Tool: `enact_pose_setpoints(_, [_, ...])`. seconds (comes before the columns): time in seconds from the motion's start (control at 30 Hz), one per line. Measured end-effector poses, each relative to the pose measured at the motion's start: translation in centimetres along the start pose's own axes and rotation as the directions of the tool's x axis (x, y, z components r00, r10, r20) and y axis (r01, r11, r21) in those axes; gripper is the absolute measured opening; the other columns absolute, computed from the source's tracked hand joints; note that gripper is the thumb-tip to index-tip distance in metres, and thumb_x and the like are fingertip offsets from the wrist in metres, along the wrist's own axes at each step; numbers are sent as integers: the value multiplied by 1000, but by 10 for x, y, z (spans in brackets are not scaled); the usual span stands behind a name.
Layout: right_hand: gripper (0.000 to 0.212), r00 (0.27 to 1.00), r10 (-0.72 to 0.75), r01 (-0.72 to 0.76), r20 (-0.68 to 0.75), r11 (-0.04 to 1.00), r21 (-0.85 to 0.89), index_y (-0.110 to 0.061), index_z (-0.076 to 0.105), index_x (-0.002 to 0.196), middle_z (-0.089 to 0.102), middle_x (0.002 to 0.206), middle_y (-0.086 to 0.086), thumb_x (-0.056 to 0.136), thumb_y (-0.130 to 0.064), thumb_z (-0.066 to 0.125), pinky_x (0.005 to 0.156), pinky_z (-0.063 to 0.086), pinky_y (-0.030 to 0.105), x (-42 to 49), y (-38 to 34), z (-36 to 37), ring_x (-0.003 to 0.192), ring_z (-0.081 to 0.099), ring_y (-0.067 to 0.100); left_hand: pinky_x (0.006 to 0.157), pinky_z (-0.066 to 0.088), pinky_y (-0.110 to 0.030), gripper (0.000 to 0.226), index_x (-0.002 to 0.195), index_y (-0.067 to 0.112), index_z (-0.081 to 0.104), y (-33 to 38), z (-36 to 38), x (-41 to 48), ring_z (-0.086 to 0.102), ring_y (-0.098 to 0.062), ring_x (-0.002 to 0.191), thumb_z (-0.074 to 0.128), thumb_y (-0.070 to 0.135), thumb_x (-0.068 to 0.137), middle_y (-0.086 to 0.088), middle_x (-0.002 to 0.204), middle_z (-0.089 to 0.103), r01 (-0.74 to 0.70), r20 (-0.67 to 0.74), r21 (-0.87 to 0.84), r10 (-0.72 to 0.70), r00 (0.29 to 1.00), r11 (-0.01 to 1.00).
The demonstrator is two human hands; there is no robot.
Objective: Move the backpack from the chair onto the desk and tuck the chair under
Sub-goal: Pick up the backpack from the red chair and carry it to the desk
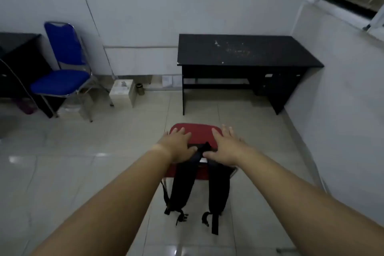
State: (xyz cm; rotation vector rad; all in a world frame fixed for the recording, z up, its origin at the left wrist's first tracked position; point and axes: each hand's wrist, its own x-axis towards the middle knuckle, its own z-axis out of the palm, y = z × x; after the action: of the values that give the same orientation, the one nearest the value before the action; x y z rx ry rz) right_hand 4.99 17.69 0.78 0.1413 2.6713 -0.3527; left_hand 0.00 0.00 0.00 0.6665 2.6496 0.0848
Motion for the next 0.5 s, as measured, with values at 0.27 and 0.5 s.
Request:
enact_pose_setpoints(0.27, [130,997,14,-15,76,1000,8,-26,-26,149,-31,158,8,72,-58,74,119,8,55,4,24,89,148,-16,32,122,8,-57,113,156,24,-9,-5,81,0,-7,-34,151,55,73,77,-11,165,-13,54,117,14,-55,992,998])
enact_pose_setpoints(0.5, [106,997,-12,-2,-83,985,-170,-17,-31,145,-32,156,16,93,-42,57,120,7,54,15,36,123,145,-18,40,121,15,-55,84,155,19,-11,12,111,3,-1,-35,151,40,53,98,-14,165,-1,195,-83,181,-183,980,964])
